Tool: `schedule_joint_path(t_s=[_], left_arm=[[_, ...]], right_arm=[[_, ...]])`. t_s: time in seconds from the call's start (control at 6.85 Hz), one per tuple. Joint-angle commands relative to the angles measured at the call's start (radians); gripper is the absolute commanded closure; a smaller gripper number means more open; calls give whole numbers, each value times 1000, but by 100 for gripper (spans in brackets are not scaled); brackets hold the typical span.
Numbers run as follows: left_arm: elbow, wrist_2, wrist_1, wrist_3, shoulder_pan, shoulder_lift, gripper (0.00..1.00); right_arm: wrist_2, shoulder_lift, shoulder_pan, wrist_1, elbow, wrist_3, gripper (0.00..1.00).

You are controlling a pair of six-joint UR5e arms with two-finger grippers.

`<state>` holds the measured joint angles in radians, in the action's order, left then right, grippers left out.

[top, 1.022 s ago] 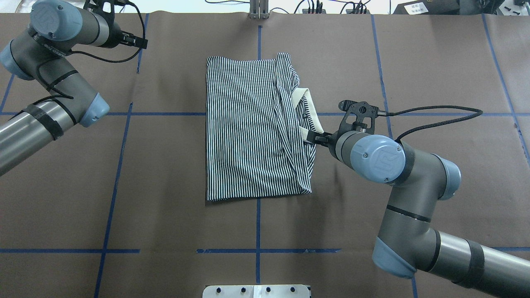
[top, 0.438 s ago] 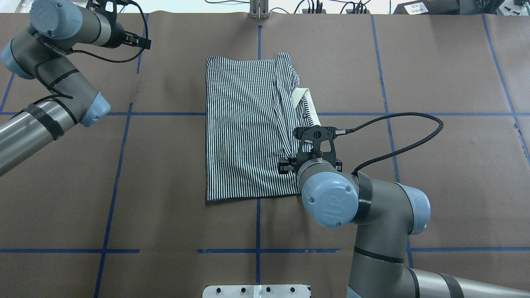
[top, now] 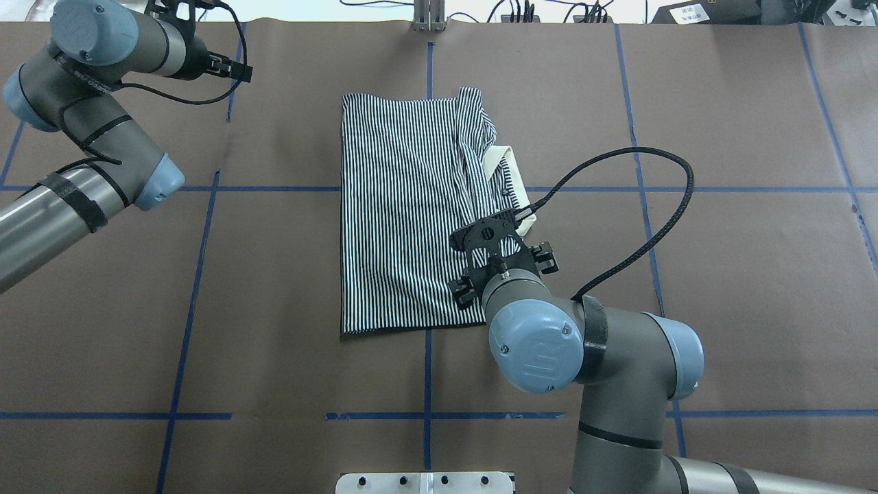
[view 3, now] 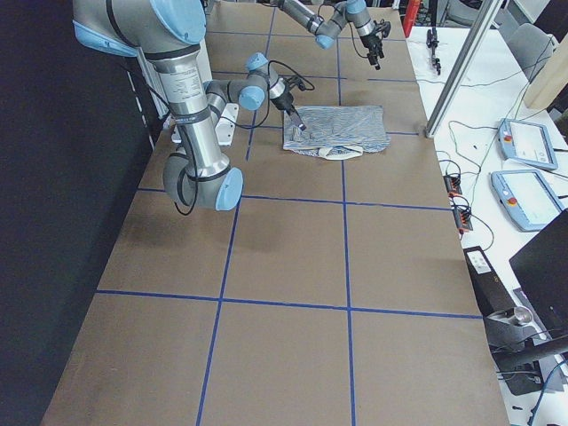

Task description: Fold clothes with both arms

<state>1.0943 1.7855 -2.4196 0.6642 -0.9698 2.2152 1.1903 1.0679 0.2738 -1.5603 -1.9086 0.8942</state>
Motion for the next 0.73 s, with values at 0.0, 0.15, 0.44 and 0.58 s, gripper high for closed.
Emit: schedule_joint_path(t_s=[0.0,0.15,0.44,0.58], left_arm=[[1,0,0,0,0,0,0],[1,0,0,0,0,-2,0],[1,0,0,0,0,-3,0],[2,0,0,0,0,-2,0]], right_arm=[[-9,12,-59,-3,6,-173,1],[-5,15,-71,-3,20,-182,4],[-1,24,-84,-4,28,-234,35],[-6,24,-73,-3,31,-294,36]])
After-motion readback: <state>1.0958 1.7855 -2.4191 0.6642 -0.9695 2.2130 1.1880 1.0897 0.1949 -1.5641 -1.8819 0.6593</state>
